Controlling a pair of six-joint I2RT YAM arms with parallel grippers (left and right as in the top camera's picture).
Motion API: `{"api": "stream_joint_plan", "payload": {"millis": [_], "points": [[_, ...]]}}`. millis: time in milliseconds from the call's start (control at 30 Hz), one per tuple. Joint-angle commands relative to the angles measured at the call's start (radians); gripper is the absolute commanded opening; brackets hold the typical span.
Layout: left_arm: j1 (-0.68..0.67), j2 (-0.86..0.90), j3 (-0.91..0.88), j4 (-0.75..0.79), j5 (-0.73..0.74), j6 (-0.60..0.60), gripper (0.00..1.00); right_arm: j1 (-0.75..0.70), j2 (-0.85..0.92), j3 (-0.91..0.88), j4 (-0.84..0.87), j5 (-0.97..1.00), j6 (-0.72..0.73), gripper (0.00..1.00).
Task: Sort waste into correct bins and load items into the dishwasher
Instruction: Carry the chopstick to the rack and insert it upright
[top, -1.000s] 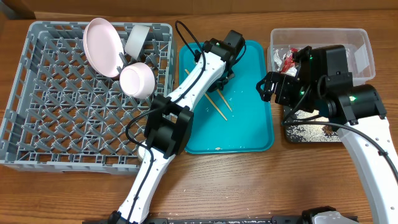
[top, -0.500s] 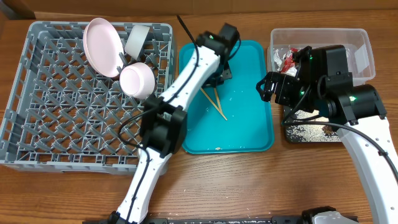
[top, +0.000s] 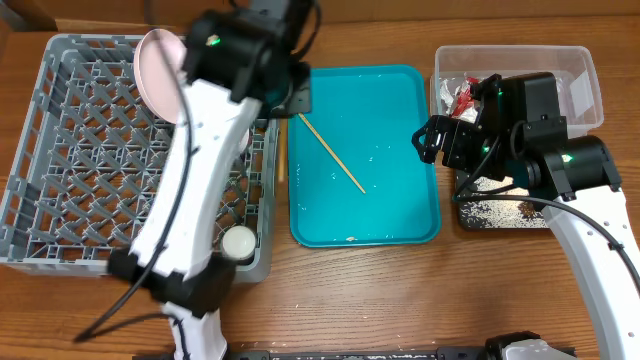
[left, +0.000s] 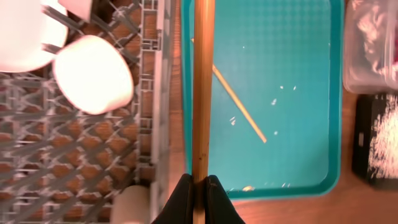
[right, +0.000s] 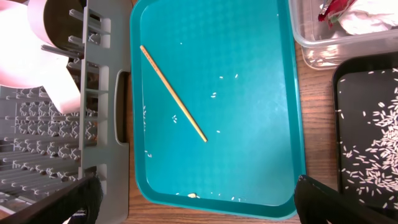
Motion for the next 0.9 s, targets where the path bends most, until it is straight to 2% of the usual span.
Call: {"api": "stream_joint_plan", "payload": {"millis": [0,200,433,600,867], "points": [[0.013,-0.071,-0.089,-0.005,-0.012,0.097,0.04,-0.001,-0.003,0.0,0.003,0.011,-0.003,1.0],[0.079,-0.184,-0.272,0.022,-0.108,0.167,0.04,-0.001,-0.003,0.0,0.003,0.011,-0.003,1.0],[0.115,-0.147,-0.418,0.315,-0.117,0.299,0.04,-0.001,-0.003,0.0,0.003,0.011,-0.003,1.0],[0.143,-0.093,-0.488,0.45,-0.126,0.3,0.04,-0.001,-0.003,0.0,0.003,0.011,-0.003,1.0],[0.175,0.038,-0.497,0.523,-0.092,0.265,0.04,-0.001,-0.003,0.0,0.003,0.011,-0.003,1.0]]}}
